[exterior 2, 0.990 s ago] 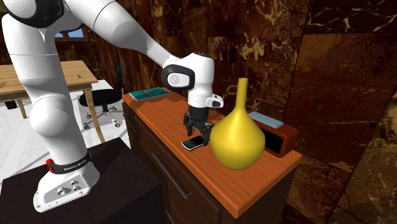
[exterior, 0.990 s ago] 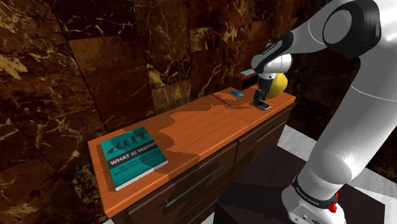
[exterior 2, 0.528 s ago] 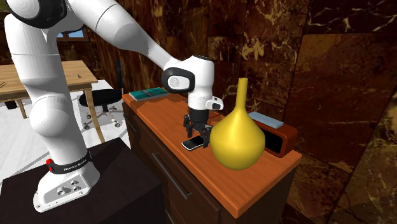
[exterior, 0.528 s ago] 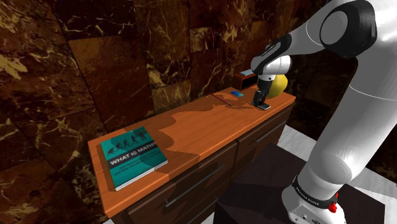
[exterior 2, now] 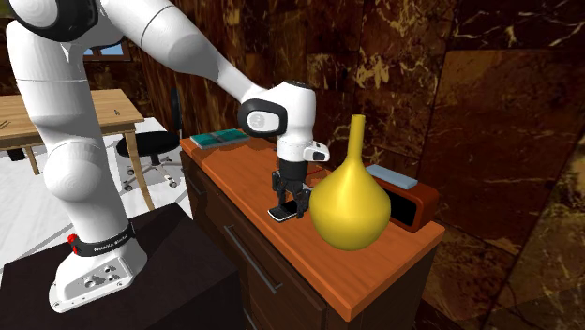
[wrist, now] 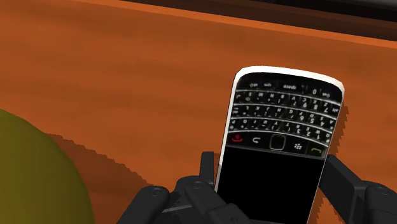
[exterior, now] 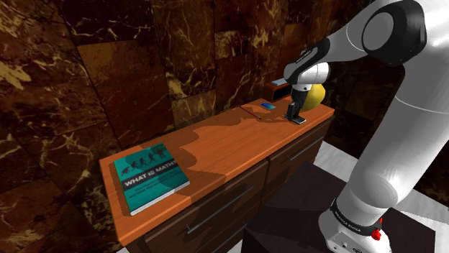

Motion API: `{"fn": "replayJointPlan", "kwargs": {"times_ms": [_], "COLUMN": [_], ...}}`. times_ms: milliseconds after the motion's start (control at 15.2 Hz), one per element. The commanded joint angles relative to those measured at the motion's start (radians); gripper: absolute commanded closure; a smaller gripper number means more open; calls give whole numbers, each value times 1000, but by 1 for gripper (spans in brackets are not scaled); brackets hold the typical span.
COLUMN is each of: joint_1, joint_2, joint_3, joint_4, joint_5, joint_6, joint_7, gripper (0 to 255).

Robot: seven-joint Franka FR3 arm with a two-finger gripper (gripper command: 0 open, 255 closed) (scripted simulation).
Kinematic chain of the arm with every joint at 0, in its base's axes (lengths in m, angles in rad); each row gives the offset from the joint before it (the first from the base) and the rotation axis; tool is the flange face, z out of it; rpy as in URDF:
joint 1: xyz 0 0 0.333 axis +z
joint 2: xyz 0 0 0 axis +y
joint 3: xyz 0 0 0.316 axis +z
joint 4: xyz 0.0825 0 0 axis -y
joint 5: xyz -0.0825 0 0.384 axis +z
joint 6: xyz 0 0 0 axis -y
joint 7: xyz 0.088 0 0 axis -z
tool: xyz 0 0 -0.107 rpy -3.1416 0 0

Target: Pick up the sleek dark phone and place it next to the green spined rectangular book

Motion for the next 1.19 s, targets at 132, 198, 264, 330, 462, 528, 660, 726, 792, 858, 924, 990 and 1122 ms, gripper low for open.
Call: {"fn": "replayJointPlan", "kwargs": {"times_ms": [132,198,264,330,462,528,660,726,792,858,924,990,1122], "joint_1": [0,1,2,2,3,4,4,5,5,5,5,6,6], "joint_2": [1,-9,-18,-28,-46,-55,-72,-80,-88,-95,-102,-110,-123], "joint_3": [0,0,-1,-1,-1,-1,-1,0,0,1,2,2,4], "joint_4": [-1,3,8,13,24,30,42,49,55,62,69,77,92], "joint_5": [1,-7,-14,-21,-34,-40,-52,-57,-62,-67,-71,-75,-83], "joint_6": [0,-13,-25,-38,-64,-77,-104,-117,-130,-143,-157,-170,-196], "joint_7": [0,6,11,16,26,31,40,44,48,52,56,59,66], "gripper": [255,255,255,255,255,255,255,255,255,255,255,255,255]}}
